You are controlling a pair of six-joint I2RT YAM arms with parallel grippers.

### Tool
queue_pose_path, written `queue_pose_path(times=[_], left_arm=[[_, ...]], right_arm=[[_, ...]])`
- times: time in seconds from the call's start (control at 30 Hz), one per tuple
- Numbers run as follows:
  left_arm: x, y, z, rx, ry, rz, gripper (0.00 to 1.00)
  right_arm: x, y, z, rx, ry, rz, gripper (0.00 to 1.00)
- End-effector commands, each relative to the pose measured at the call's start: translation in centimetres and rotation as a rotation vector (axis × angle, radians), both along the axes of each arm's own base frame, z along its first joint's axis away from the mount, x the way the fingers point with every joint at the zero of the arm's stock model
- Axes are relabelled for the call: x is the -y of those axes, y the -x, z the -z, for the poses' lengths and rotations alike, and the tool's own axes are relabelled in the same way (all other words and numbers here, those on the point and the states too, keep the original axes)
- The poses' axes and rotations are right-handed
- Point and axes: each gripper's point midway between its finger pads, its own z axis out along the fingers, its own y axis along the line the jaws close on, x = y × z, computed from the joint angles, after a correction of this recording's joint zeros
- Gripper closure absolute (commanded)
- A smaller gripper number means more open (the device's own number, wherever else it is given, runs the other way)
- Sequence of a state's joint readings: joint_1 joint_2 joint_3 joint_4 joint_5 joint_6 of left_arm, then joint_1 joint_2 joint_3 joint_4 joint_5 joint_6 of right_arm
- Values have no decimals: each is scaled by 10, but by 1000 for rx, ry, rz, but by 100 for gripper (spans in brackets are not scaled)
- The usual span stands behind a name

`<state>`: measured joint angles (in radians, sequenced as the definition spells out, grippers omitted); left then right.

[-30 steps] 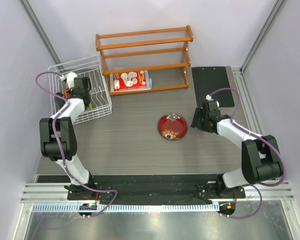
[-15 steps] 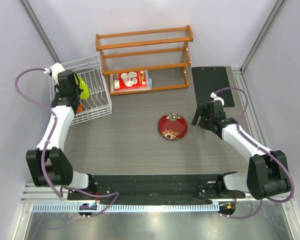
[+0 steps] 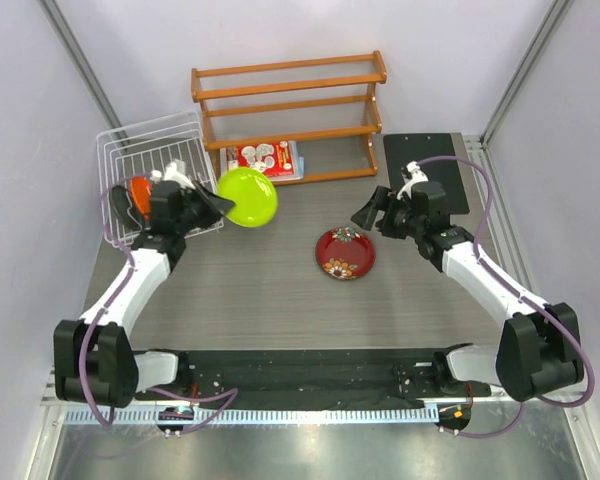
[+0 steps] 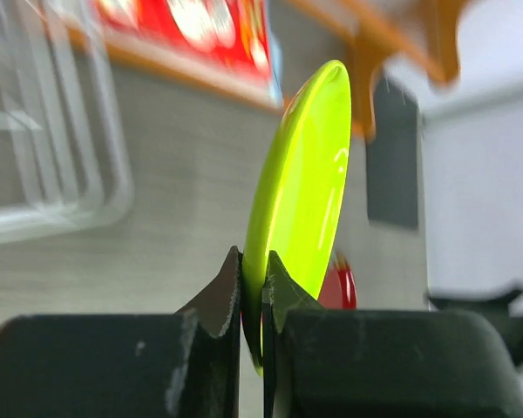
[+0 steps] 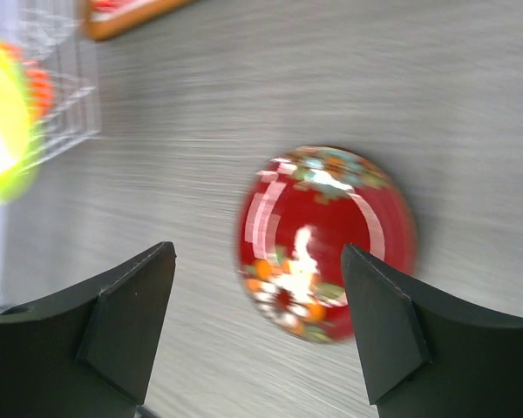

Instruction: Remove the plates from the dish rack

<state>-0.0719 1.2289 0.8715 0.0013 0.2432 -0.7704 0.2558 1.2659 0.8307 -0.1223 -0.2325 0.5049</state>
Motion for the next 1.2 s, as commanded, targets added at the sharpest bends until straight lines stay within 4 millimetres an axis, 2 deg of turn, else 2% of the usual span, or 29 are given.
queue_pose_path(times=[0.0,0.1,0.23,0.3,0.4,0.53,0.7,0.9,1.03,1.17], left_arm=[[71,14,-24,105,149,219,100],[99,20,-14,87,174,279,100],[121,25,-8,77,194,322,100],[131,29,-5,67,197,346,100],[138,32,-1,62,197,356,100],[139,34,11,37,192,351,100],[142,35,17,27,186,342,100],[141,33,23,20,167,317,100],[153,35,19,26,188,368,100],[174,41,19,20,209,418,100]], right_arm=[[-47,-12,-55,145,-183,-135,17],[-61,-14,-47,135,-204,-151,17],[-75,-13,-27,94,-237,-182,17],[-79,-15,-28,107,-261,-191,17],[-83,-15,-22,98,-273,-198,17],[-87,-15,-17,87,-275,-208,17],[-91,-14,-12,77,-282,-212,17],[-86,-11,-13,86,-274,-185,17],[-91,-10,-8,65,-276,-213,18],[-98,-12,-10,74,-294,-240,20]])
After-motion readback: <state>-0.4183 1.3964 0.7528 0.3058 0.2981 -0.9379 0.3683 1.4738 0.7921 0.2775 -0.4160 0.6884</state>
